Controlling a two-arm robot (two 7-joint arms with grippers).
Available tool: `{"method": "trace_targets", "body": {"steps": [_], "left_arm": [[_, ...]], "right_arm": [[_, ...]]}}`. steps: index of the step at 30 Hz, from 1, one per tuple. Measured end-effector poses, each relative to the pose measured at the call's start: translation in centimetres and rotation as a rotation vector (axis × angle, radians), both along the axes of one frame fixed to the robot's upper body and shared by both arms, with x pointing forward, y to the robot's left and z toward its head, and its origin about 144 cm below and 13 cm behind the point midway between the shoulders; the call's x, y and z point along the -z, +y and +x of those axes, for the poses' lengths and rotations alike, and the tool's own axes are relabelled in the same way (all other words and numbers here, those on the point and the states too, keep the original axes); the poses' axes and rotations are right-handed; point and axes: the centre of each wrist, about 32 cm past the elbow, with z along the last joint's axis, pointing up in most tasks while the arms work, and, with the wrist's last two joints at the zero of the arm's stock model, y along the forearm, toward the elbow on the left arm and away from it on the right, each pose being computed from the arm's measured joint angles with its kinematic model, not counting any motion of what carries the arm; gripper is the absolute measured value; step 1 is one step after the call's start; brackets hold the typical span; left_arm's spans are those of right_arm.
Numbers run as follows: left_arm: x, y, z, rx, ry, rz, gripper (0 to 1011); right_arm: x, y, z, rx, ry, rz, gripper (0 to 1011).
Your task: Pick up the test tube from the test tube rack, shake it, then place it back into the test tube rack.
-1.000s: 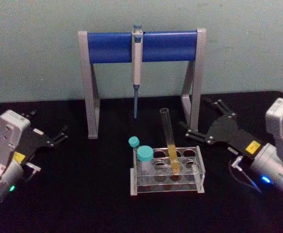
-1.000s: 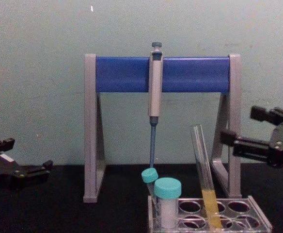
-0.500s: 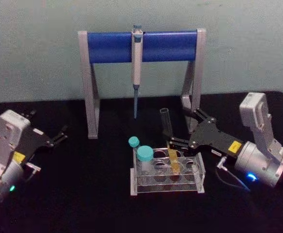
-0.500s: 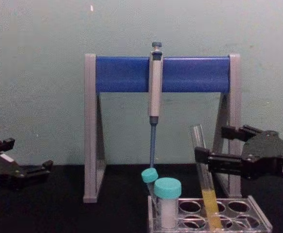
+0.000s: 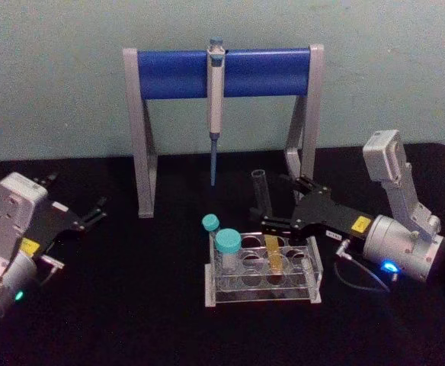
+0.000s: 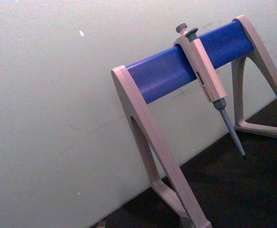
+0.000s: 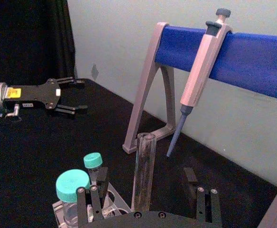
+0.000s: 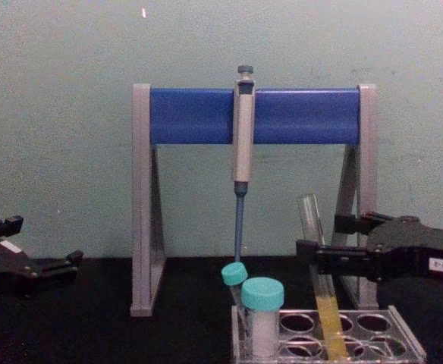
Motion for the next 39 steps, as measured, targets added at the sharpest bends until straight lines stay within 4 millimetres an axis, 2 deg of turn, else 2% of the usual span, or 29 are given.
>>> {"method": "trace_targets", "body": {"steps": [39], "left_arm": [[0.0, 0.0, 0.0, 0.0, 0.0, 0.0, 1001]], "right_arm": [[-0.01, 0.52, 0.65, -0.015, 0.033, -0.063, 1000]]}}
